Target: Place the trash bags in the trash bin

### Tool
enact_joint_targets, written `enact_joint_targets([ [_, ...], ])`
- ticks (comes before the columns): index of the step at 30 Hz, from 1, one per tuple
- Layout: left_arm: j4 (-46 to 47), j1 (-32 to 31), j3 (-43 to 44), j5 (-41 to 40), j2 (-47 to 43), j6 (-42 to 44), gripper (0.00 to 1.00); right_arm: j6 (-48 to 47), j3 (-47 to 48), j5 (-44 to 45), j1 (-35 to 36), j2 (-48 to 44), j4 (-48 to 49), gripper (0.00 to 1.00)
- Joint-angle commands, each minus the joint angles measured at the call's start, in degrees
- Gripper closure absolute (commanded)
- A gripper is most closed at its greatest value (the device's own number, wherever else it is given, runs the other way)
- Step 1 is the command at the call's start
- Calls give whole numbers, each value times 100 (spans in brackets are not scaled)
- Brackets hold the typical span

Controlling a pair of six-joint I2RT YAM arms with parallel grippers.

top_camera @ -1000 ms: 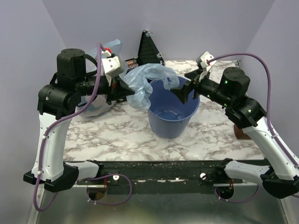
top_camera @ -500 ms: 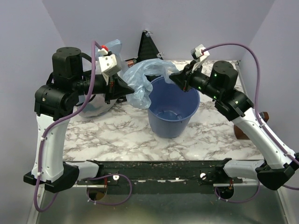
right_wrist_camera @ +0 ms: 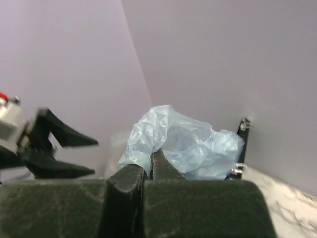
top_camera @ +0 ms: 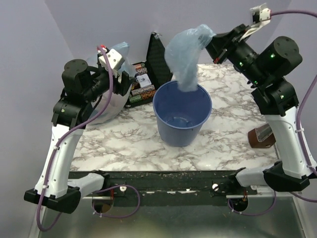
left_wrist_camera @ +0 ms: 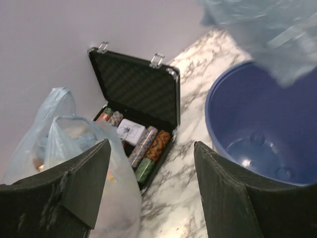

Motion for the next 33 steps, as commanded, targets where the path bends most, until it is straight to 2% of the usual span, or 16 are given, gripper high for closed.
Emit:
enact_joint_targets([
  [1, 1611, -195, -312, 81, -340, -1209, 28, 912, 1190, 313, -12, 718, -595, 99],
  [3, 1575, -415, -496, 792, -323, -1668, 32, 1045, 1550, 657, -12, 947, -710, 99],
  [5, 1785, -1010, -847, 867, -393, -1687, 31, 1027, 1798, 1043, -12, 1141, -702, 99],
  [6, 1899, -1249, -997, 762, -393, -1617, 29, 992, 1920, 1193, -12, 1246, -667, 99],
  [8, 2154, -1749, -1121, 359, -279, -1529, 15, 852, 2210, 1351, -12, 1466, -640, 99],
  [9, 2295, -2022, -1112, 121, -148, -1511, 12, 869, 2325, 1466, -21, 1554, -640, 99],
  [10, 2392, -2233, -1034, 15, 18, -1502, 1, 843, 2404, 1528, -12, 1633, -588, 99],
  [13, 2743, -2744, -788, -477, 520, -1843, 1, 720, 2589, 1931, -12, 1844, -316, 99],
  [15, 2911, -2999, -691, -1108, 897, -2247, 1, 684, 2861, 2099, 5, 2055, -253, 99],
  [19, 2920, -3062, -164, -2305, 1829, -3170, 1, 649, 3003, 2415, 137, 2188, -52, 99],
  [21, 2955, -3088, 82, -3077, 2180, -3224, 1, 623, 2933, 2504, 260, 2135, 19, 99],
  [25, 2244, -3071, 1100, -5054, 3173, -3181, 1, 623, 2906, 2671, 401, 2108, 81, 99],
  [33, 3121, -2859, 822, -5189, 3106, -2680, 1, 553, 3152, 2767, 419, 2258, 230, 100],
])
